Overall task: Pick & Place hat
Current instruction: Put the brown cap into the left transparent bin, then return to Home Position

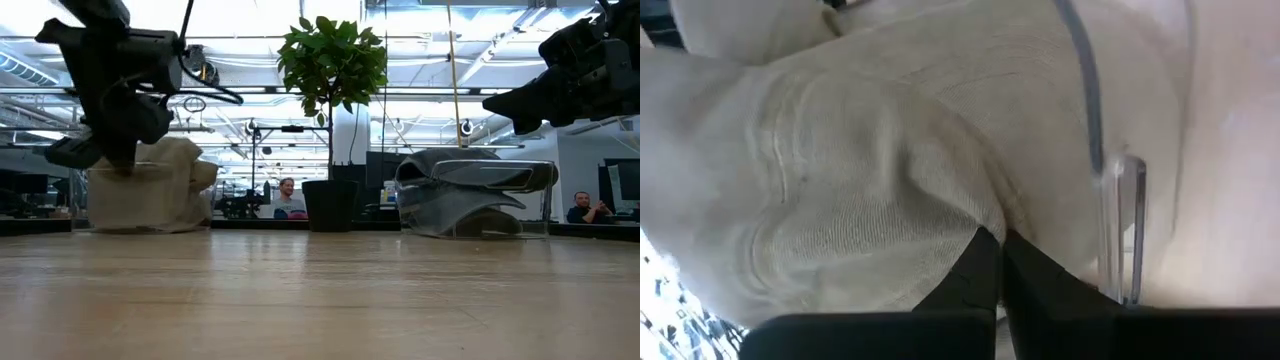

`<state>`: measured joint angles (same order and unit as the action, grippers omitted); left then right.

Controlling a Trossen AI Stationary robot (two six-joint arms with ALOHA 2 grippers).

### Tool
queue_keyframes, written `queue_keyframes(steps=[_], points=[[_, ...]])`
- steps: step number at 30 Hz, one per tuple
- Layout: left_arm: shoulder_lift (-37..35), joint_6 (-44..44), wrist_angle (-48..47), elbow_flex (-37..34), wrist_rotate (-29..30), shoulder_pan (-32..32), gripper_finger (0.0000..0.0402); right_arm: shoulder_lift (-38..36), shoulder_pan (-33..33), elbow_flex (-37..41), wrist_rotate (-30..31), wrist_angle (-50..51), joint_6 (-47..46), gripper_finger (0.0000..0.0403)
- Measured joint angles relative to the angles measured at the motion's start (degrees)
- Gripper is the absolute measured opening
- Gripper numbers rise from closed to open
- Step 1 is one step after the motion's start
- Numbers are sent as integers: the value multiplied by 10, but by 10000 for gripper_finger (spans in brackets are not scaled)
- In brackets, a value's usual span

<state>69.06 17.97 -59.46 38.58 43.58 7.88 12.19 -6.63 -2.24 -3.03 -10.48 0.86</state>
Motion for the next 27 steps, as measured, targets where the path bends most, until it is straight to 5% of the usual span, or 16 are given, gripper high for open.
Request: queue_keyframes(steps=[21,27], points=[[0,-64,-4,-5,29,-26,81,0,0,0,0,0,0,0],[0,-82,-9,44,41,-48,87,0,0,0,0,0,0,0]])
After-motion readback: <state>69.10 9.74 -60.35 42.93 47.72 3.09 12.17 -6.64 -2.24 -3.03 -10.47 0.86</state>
